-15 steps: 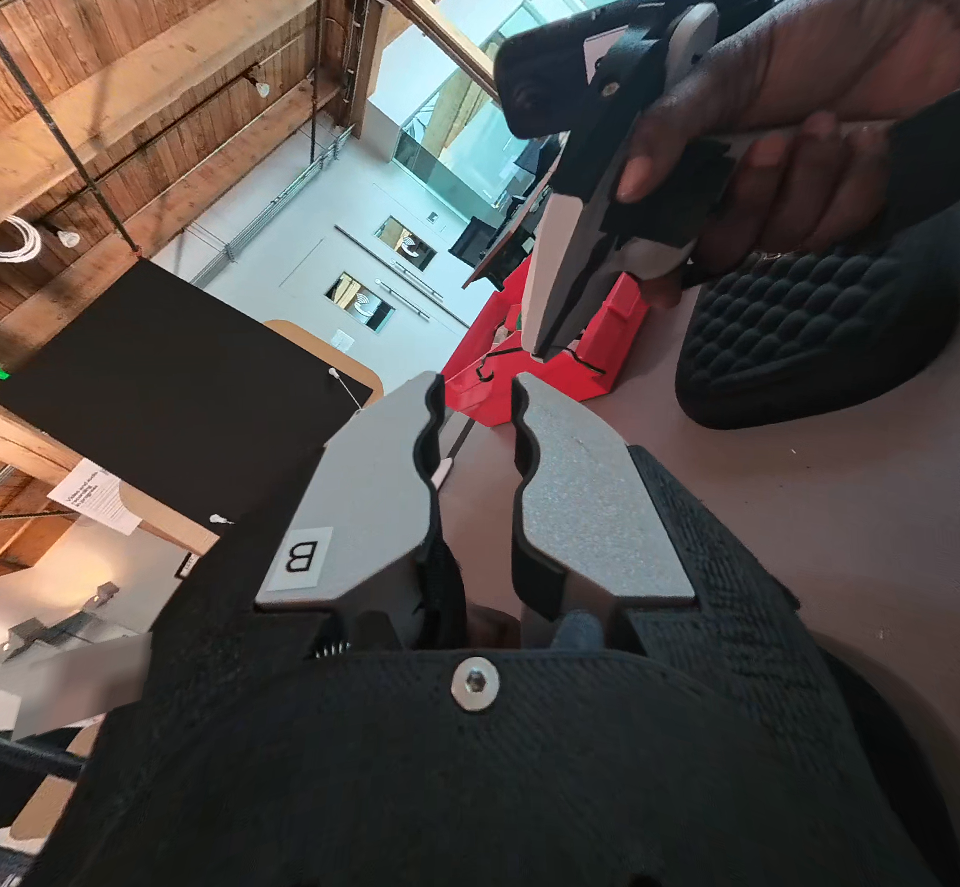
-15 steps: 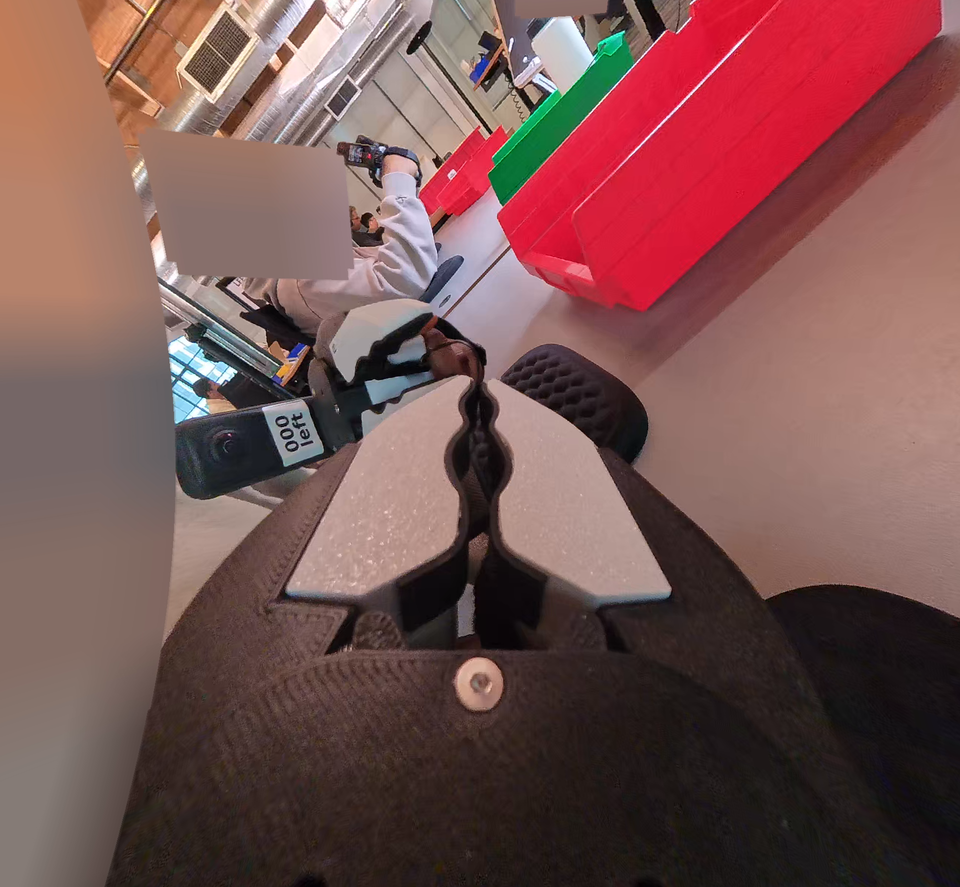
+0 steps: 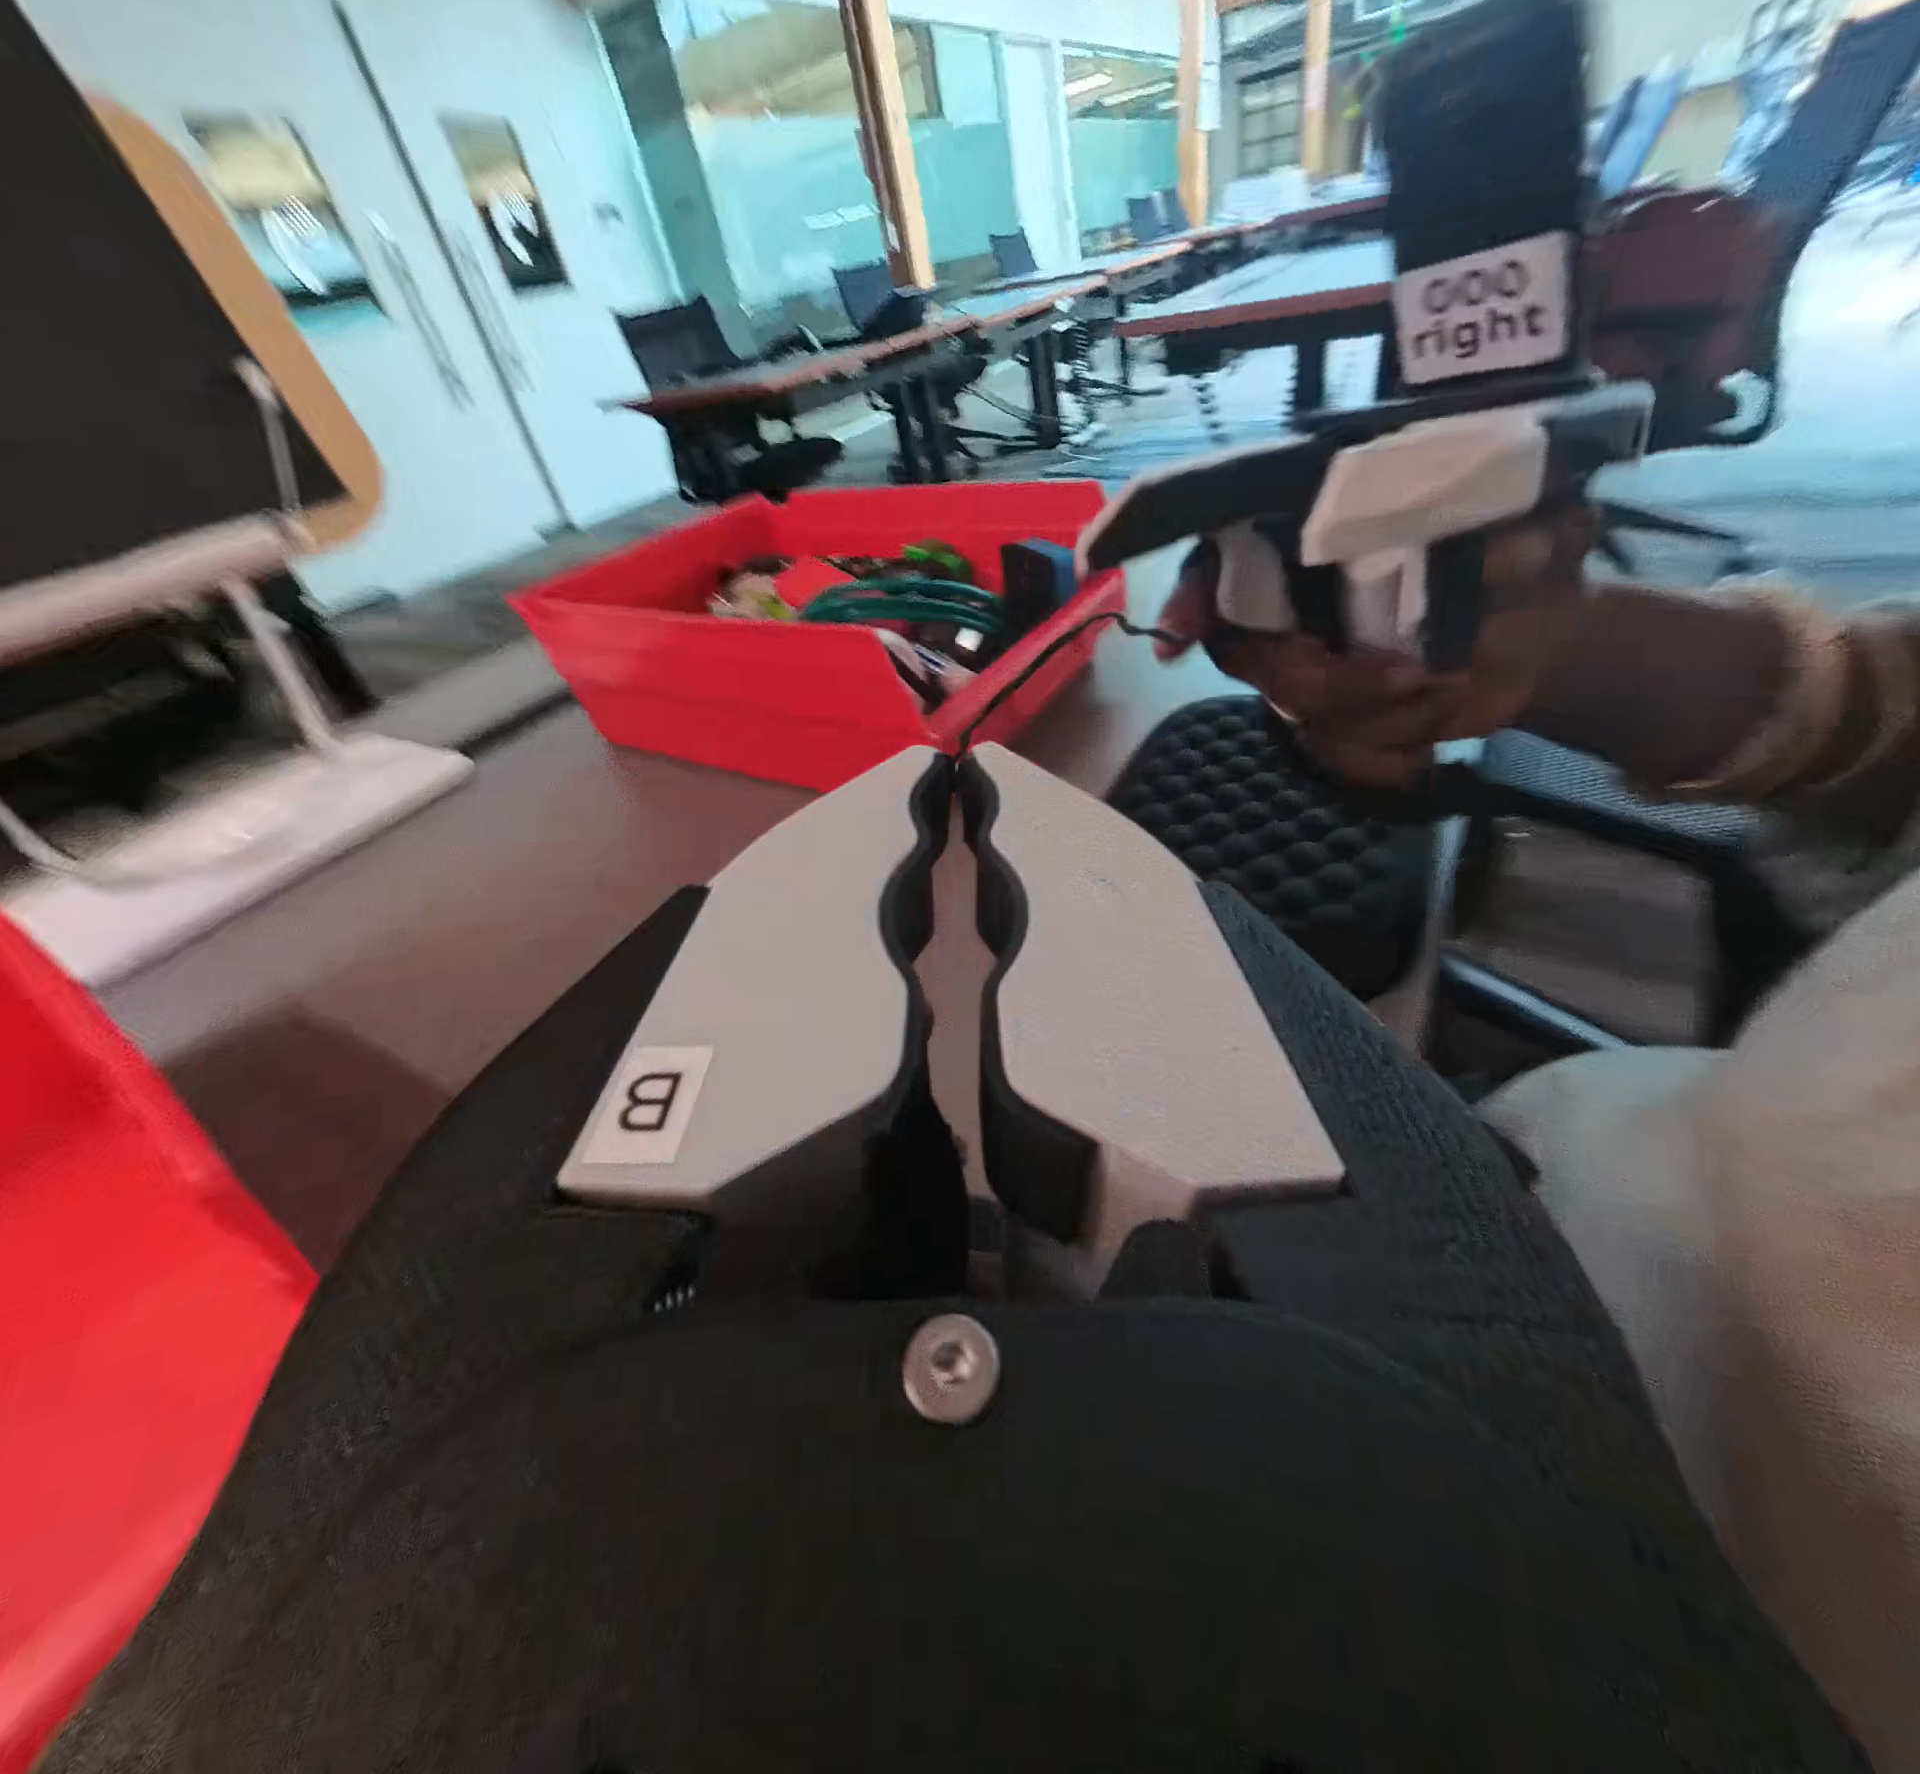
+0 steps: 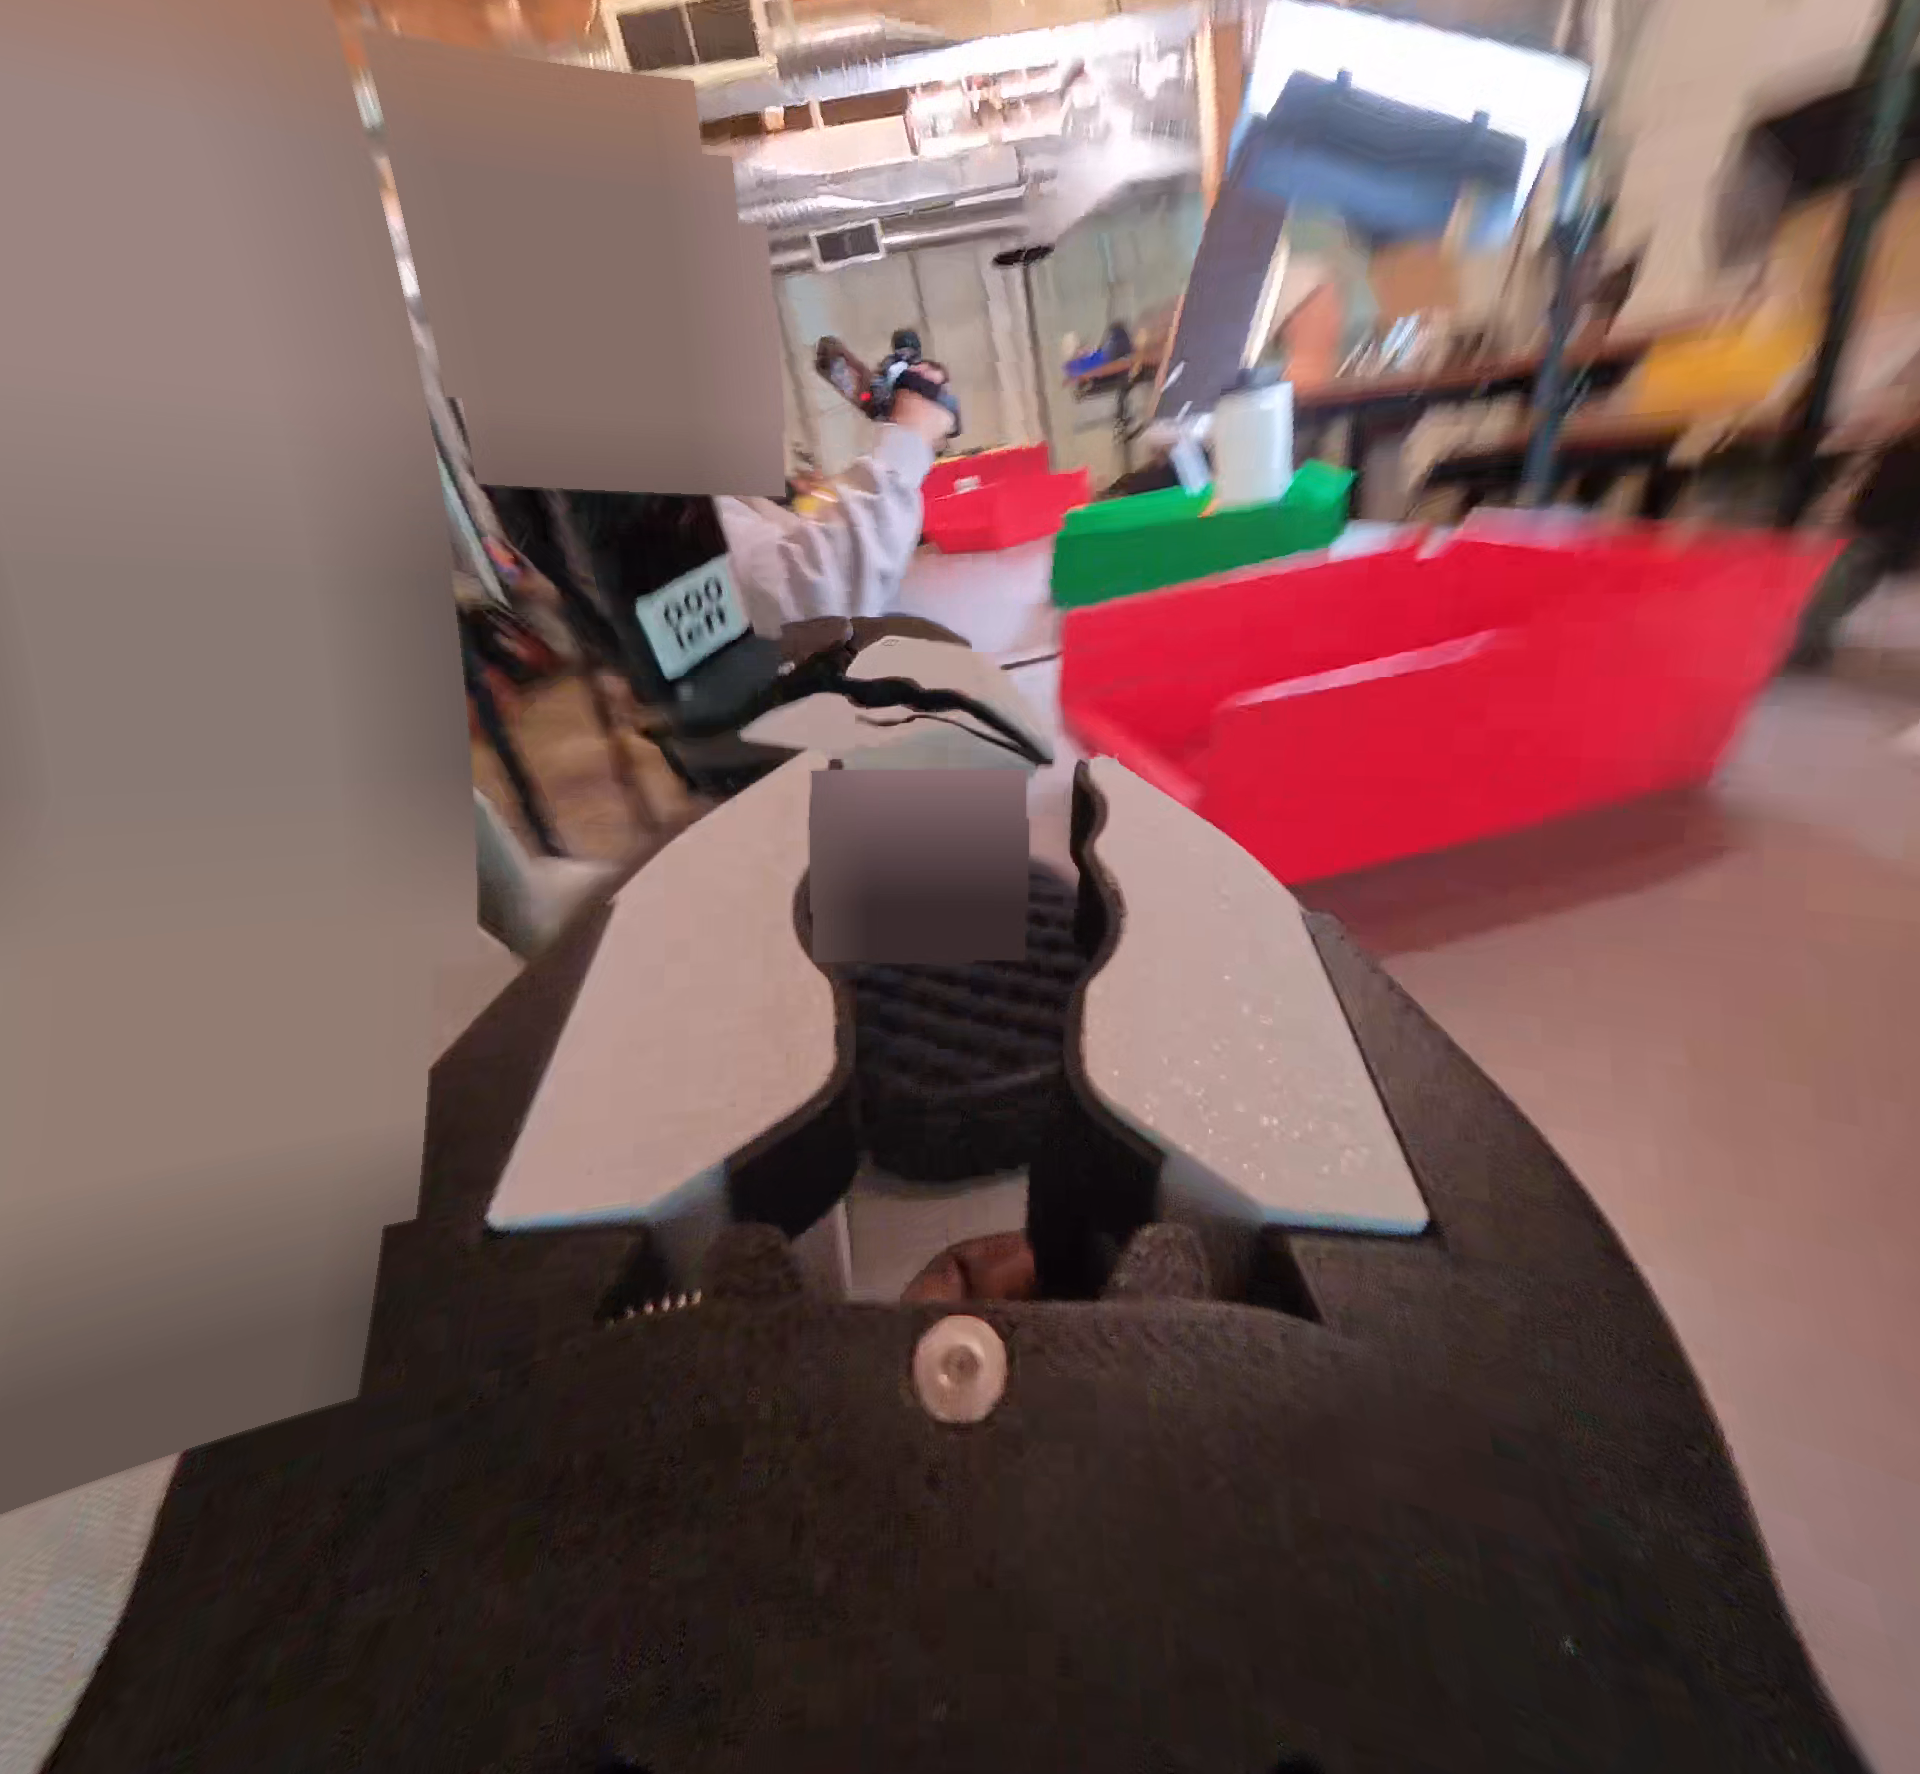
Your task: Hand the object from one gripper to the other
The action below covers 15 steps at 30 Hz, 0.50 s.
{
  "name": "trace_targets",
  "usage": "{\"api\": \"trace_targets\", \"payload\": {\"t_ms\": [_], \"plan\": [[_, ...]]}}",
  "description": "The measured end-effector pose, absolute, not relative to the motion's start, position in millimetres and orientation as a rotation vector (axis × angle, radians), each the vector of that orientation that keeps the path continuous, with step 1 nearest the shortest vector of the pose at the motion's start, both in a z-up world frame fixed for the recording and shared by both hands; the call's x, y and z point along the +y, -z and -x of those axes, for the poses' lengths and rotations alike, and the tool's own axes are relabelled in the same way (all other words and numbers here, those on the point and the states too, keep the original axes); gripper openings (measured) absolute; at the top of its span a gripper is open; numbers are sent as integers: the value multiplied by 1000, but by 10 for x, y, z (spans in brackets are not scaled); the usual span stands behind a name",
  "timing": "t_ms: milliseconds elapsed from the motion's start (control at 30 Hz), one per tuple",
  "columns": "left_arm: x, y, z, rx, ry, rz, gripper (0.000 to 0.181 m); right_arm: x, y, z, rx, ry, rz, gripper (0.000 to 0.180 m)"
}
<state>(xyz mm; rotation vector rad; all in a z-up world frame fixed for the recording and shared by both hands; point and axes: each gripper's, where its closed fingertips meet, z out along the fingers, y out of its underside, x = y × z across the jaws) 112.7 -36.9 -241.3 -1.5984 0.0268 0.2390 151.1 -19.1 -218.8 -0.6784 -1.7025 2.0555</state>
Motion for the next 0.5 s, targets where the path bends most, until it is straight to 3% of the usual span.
{"api": "trace_targets", "payload": {"t_ms": [200, 400, 467, 500], "plan": [[-357, 2606, -1179, 16, -90, 1737, 2, -326, 2332, -1582, -1698, -1134, 56, 33], [-332, 2664, -1319, 104, -86, 1784, 2, -438, 2426, -1503, -1765, -1074, 15, 19], [-342, 2653, -1334, 118, -83, 1780, 2, -434, 2430, -1480, -1759, -1091, 35, 1], [-348, 2638, -1337, 134, -93, 1768, 2, -417, 2415, -1465, -1754, -1119, 73, 0]]}}
